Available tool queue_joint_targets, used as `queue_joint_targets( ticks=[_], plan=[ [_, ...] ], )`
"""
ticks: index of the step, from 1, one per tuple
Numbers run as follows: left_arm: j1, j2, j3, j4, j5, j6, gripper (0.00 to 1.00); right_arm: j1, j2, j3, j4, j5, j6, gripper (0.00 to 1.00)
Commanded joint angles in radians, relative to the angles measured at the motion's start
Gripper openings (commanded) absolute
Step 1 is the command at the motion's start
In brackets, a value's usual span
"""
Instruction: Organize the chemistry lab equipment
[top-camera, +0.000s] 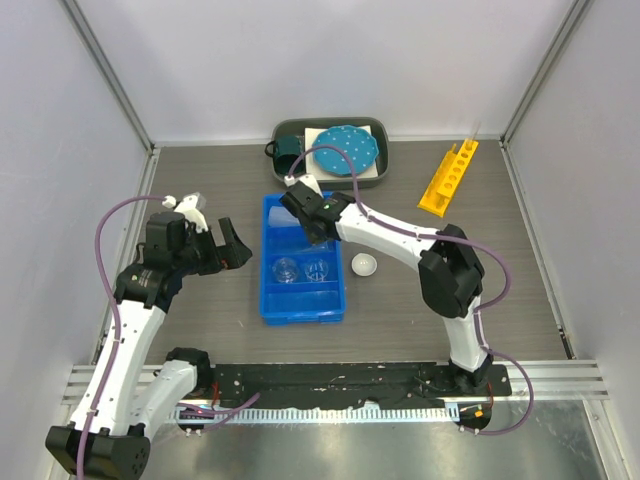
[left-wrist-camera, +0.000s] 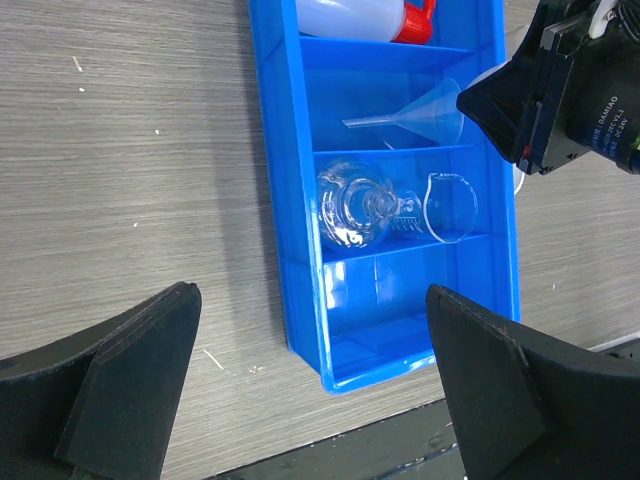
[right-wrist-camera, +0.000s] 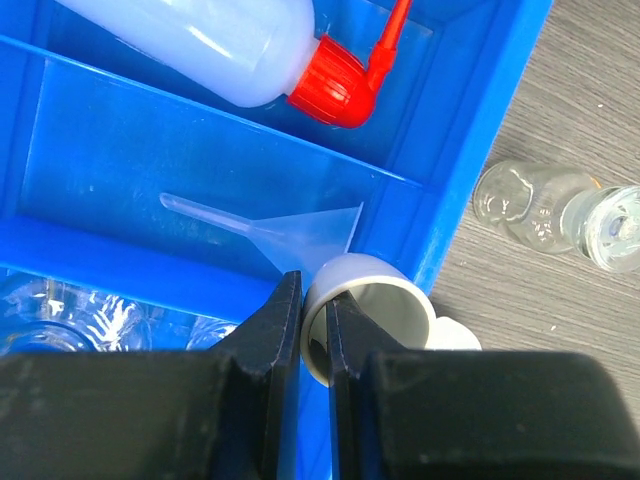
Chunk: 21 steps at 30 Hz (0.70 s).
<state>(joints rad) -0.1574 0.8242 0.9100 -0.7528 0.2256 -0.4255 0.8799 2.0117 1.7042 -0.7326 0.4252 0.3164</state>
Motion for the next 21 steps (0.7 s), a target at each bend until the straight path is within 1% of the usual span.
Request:
queue_joint_targets(
  ticks=[1, 7, 15, 21],
  plan=[
    [-0.005, -0.016, 0.001, 0.015, -0.012, 0.022, 1.00, 0.033, 0.010, 0.078, -0.008, 0.027, -0.005, 0.01],
    [-0.007, -0.017, 0.001, 0.015, -0.017, 0.022, 1.00, 0.065, 0.074, 0.195, -0.050, 0.027, -0.014, 0.01],
    [-0.011, -0.020, 0.006, 0.007, -0.028, 0.025, 1.00, 0.071, 0.183, 0.302, -0.033, -0.078, 0.003, 0.01],
    [-0.014, -0.022, 0.007, 0.006, -0.034, 0.025, 1.00, 0.071, 0.277, 0.422, -0.053, -0.121, 0.007, 0.01]
  ],
)
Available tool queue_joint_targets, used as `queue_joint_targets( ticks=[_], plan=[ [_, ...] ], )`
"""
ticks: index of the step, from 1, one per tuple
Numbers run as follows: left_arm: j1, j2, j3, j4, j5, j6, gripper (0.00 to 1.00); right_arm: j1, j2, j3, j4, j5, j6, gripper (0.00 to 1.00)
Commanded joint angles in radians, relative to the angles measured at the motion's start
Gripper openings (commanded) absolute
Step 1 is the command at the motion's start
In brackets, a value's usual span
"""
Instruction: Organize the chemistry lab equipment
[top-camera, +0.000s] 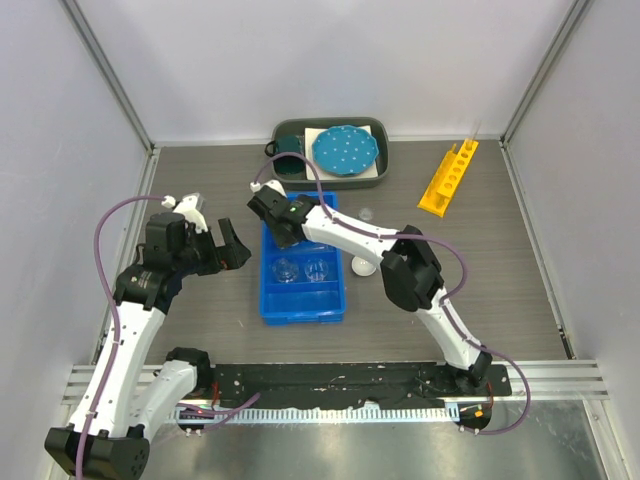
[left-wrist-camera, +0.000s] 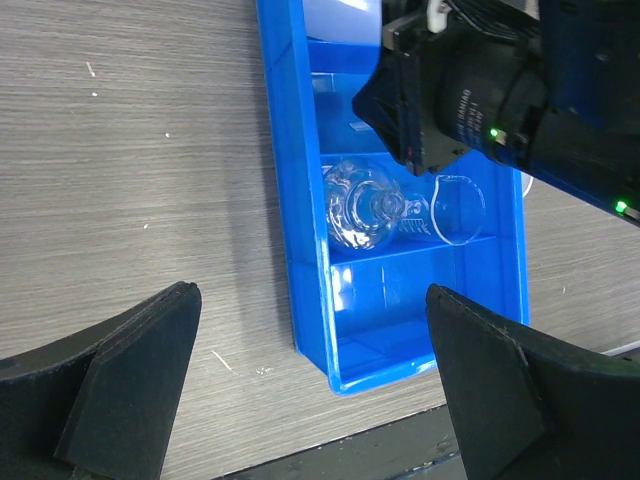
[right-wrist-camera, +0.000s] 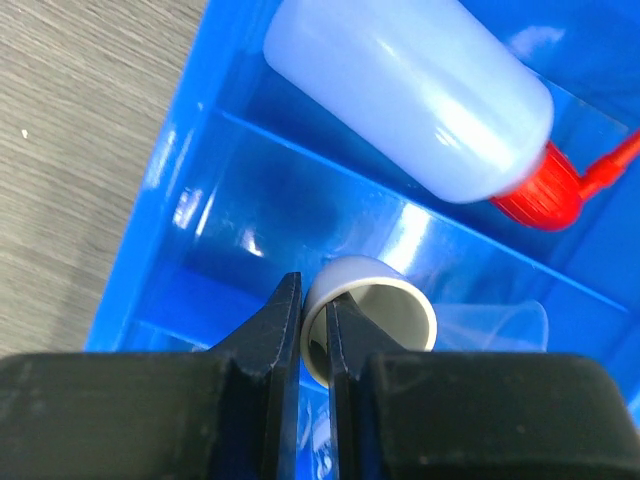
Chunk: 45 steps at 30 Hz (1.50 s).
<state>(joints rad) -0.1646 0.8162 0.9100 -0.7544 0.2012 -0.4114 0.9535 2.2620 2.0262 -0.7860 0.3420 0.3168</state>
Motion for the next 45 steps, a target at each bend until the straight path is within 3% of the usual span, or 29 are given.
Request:
queue_joint_targets(
  ticks=[1, 26, 34, 45],
  plan=[
    [-0.007, -0.012, 0.007, 0.007, -0.009, 0.011, 1.00, -0.002, 0.036, 0.121, -0.004, -0.049, 0.007, 0.01],
    [-0.013, -0.011, 0.009, 0.007, -0.019, 0.014, 1.00, 0.008, 0.152, 0.204, -0.015, -0.123, 0.031, 0.01],
    [-0.018, -0.014, 0.009, 0.006, -0.022, 0.016, 1.00, 0.011, 0.166, 0.233, -0.024, -0.120, 0.028, 0.20],
    [-0.021, -0.009, 0.013, 0.003, -0.026, 0.017, 1.00, 0.021, 0.154, 0.246, -0.042, -0.106, 0.022, 0.34]
  ],
)
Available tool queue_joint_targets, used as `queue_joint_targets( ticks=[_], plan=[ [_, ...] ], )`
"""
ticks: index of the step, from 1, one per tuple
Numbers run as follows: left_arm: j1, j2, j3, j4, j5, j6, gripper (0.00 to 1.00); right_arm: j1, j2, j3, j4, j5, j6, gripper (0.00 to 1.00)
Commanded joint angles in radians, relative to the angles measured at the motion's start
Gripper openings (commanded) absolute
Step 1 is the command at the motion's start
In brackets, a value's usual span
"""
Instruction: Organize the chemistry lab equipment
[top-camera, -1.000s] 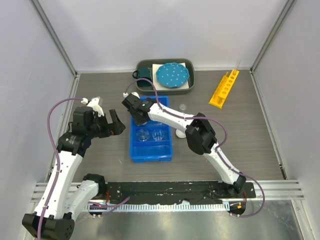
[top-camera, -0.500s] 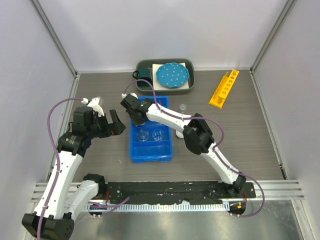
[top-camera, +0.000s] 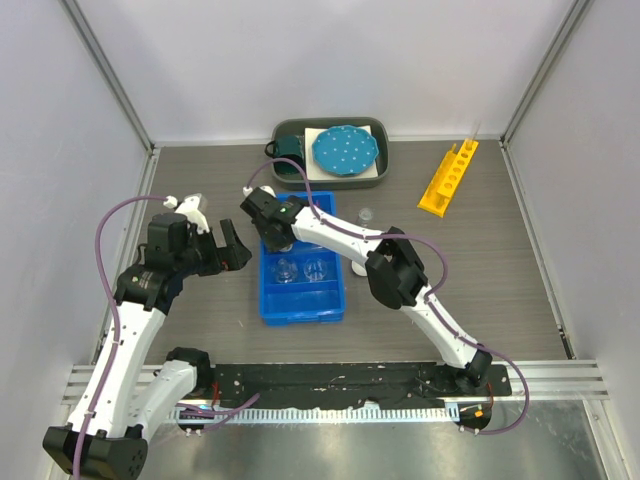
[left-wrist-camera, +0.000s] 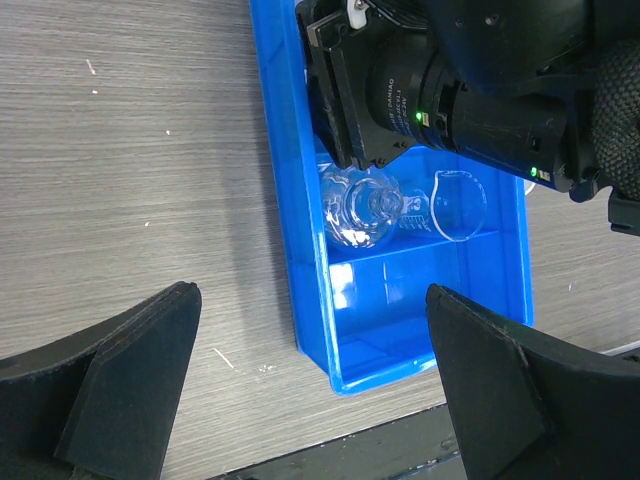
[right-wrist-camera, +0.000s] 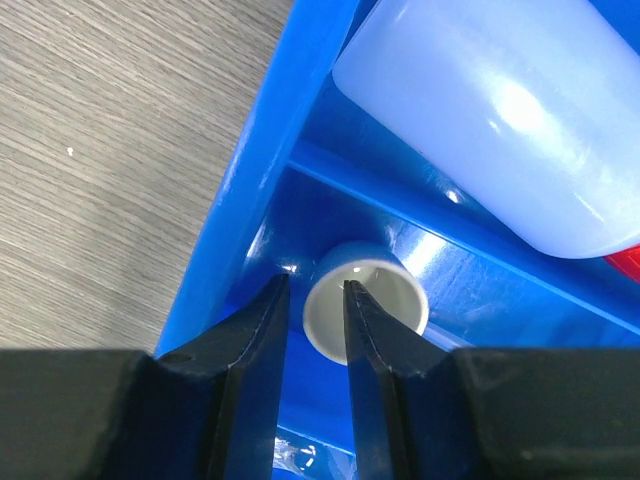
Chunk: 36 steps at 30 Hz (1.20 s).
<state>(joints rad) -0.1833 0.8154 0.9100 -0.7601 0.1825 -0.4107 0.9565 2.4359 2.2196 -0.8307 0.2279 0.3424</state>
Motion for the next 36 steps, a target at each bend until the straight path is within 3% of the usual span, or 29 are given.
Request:
queue_joint_targets(
  ticks=[1, 11, 23, 28, 33, 36],
  plan=[
    [-0.004, -0.009, 0.013, 0.008, -0.008, 0.016, 1.00, 0.018, -0.023, 0.052, 0.001, 0.011, -0.005, 0.34],
    [-0.005, -0.009, 0.015, 0.007, -0.009, 0.016, 1.00, 0.028, -0.084, 0.052, -0.016, 0.040, -0.008, 0.36],
    [-0.005, -0.004, 0.018, 0.002, -0.020, 0.021, 1.00, 0.034, -0.340, -0.026, -0.018, 0.120, -0.002, 0.41],
    [-0.005, -0.009, 0.020, -0.001, -0.018, 0.020, 1.00, 0.031, -0.545, -0.210, 0.019, 0.235, 0.006, 0.43],
    [-0.005, -0.002, 0.020, 0.001, -0.011, 0.018, 1.00, -0.022, -0.742, -0.536, 0.074, 0.284, 0.033, 0.50],
    [-0.005, -0.004, 0.023, 0.002, -0.006, 0.015, 1.00, -0.085, -0.868, -0.754, 0.133, 0.234, 0.076, 0.52]
  ],
)
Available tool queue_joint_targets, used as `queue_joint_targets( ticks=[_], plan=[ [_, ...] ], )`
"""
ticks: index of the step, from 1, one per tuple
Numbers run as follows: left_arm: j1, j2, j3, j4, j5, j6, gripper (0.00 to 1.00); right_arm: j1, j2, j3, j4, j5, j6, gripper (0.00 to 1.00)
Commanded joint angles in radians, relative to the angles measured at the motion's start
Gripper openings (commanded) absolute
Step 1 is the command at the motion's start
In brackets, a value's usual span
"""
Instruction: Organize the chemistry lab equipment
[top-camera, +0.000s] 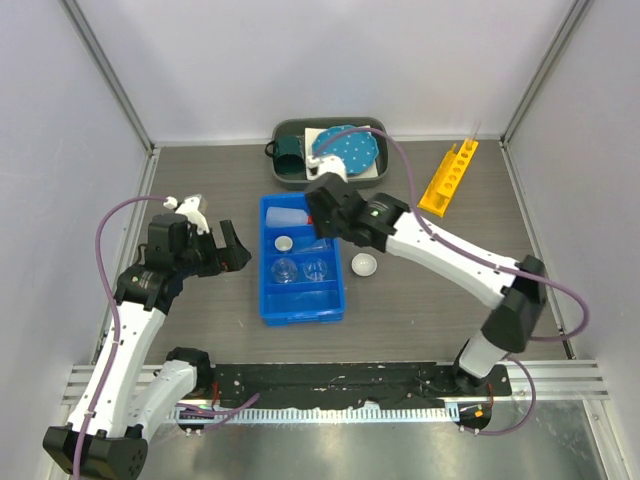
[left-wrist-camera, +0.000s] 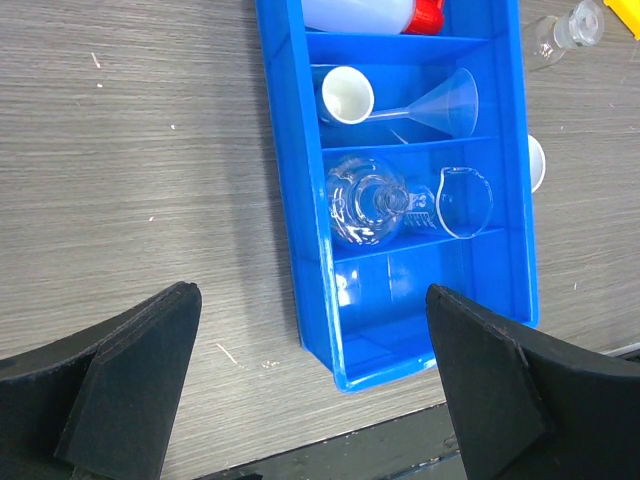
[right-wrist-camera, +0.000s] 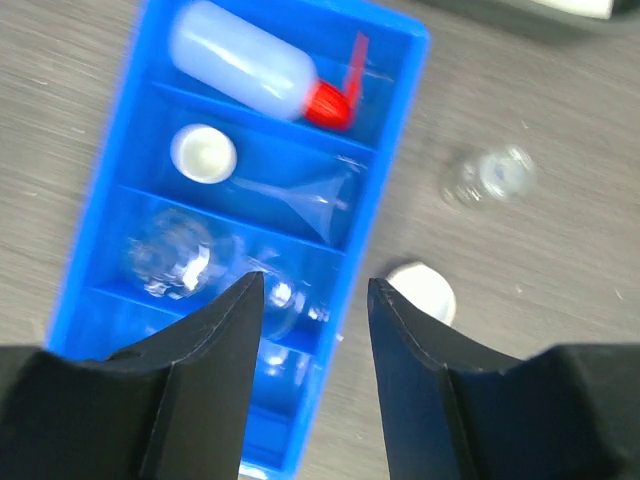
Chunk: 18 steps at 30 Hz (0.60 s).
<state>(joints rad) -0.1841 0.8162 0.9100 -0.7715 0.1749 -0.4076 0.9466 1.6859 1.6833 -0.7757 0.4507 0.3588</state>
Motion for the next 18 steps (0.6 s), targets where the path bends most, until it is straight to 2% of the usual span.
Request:
queue_joint_targets(
  ticks=[1, 2, 5, 8, 18],
  plan=[
    [-0.003, -0.006, 0.024, 0.014, 0.002, 0.012, 1.00, -0.121, -0.155, -0.273, 0.119, -0.007, 0.071, 0.52],
    [-0.005, -0.005, 0.026, 0.014, 0.002, 0.013, 1.00, -0.147, -0.214, -0.378, 0.139, -0.026, 0.095, 0.52],
    [-0.005, 0.000, 0.033, 0.006, 0.002, 0.012, 1.00, -0.232, -0.300, -0.556, 0.203, -0.092, 0.135, 0.53],
    [-0.005, 0.003, 0.036, 0.003, 0.006, 0.010, 1.00, -0.281, -0.397, -0.689, 0.248, -0.119, 0.172, 0.55],
    [-0.005, 0.018, 0.032, 0.031, 0.041, -0.025, 1.00, -0.330, -0.532, -0.967, 0.404, -0.207, 0.394, 0.55]
  ],
)
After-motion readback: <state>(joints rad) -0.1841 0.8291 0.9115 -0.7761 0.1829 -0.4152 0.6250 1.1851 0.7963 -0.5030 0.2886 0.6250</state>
